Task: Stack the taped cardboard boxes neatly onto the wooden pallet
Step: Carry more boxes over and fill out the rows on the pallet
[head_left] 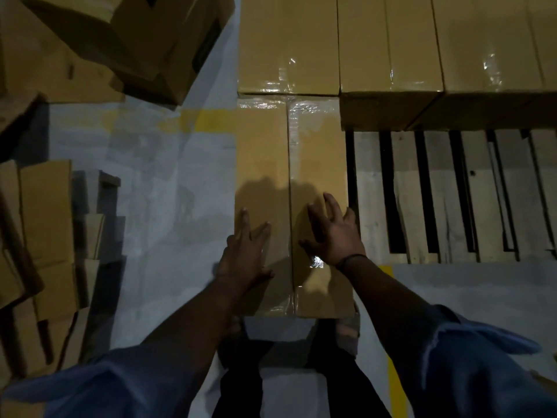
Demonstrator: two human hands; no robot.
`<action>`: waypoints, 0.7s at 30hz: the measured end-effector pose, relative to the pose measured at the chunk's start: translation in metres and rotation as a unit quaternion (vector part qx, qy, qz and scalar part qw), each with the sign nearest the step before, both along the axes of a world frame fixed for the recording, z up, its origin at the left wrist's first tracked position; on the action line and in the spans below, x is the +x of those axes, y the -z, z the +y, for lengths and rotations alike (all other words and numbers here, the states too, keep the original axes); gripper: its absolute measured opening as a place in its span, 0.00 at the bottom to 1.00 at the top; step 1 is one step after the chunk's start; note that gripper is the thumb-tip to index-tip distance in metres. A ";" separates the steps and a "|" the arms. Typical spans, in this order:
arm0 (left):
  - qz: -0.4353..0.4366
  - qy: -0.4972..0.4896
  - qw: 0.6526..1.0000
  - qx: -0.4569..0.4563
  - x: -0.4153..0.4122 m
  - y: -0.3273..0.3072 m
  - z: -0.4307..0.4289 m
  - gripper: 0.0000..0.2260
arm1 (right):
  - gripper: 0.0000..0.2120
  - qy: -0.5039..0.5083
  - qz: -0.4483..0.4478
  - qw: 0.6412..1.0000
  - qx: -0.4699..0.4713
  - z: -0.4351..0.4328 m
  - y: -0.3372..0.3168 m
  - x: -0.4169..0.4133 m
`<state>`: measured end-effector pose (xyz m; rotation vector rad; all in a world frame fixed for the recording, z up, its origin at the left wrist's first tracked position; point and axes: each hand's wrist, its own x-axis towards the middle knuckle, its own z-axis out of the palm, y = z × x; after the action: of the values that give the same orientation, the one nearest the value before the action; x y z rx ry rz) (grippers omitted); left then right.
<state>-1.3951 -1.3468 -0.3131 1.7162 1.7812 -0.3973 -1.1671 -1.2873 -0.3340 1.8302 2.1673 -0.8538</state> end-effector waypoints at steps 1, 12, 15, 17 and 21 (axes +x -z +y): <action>-0.001 -0.003 1.000 -0.002 0.000 0.001 0.002 0.52 | 0.44 0.002 0.001 1.000 -0.003 0.002 -0.001 0.000; 0.050 0.128 0.989 -0.062 0.014 -0.011 -0.040 0.55 | 0.46 -0.093 -0.047 0.994 -0.034 -0.055 -0.030 0.005; 0.060 0.154 0.984 -0.070 0.018 -0.011 -0.064 0.60 | 0.51 -0.132 -0.070 0.987 -0.052 -0.085 -0.024 0.011; 0.053 0.150 0.985 -0.067 0.019 -0.008 -0.075 0.58 | 0.55 -0.156 -0.086 0.981 -0.074 -0.100 -0.019 0.012; 0.059 0.141 0.987 -0.041 0.019 -0.003 -0.081 0.54 | 0.56 -0.155 -0.083 0.981 -0.079 -0.112 -0.016 0.011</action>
<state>-1.3762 -1.4274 -0.3098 1.9259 1.5790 -0.6951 -1.1561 -1.3992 -0.3180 1.3891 2.1340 -0.7513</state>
